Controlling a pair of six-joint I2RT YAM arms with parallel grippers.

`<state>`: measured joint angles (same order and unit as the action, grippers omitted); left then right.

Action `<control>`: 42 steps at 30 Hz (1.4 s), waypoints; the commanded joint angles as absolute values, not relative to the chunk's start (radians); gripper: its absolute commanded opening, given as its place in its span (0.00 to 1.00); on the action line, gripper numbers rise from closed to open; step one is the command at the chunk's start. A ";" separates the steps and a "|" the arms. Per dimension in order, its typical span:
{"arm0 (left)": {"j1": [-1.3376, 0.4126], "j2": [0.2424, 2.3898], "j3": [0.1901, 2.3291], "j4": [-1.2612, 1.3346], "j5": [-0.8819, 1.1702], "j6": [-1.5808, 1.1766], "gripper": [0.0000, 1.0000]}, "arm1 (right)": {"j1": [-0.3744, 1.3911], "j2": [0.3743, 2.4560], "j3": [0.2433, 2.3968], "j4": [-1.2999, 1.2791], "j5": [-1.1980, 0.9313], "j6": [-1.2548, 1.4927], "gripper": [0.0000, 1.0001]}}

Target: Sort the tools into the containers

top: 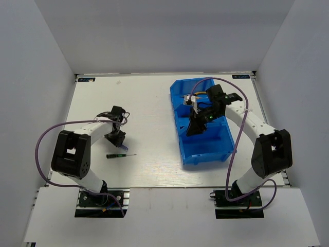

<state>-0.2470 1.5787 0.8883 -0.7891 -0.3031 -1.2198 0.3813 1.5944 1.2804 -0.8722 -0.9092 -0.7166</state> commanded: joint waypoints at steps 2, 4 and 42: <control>-0.284 1.552 1.029 -0.626 -0.232 -0.895 0.00 | 0.367 1.571 1.327 -0.916 -0.896 -0.741 0.33; -0.314 1.508 1.075 -0.398 -0.022 -0.707 0.00 | 0.351 1.543 1.330 -0.887 -0.821 -0.710 0.13; -0.789 1.671 1.324 -0.123 0.550 -0.179 0.70 | -0.020 1.319 1.262 -0.517 -0.894 -0.403 0.35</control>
<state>-0.8078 1.8473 1.3415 -0.0696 0.7441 -0.2066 -0.0612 1.3071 1.1896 -0.4774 -0.7223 -0.3534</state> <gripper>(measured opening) 0.698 0.402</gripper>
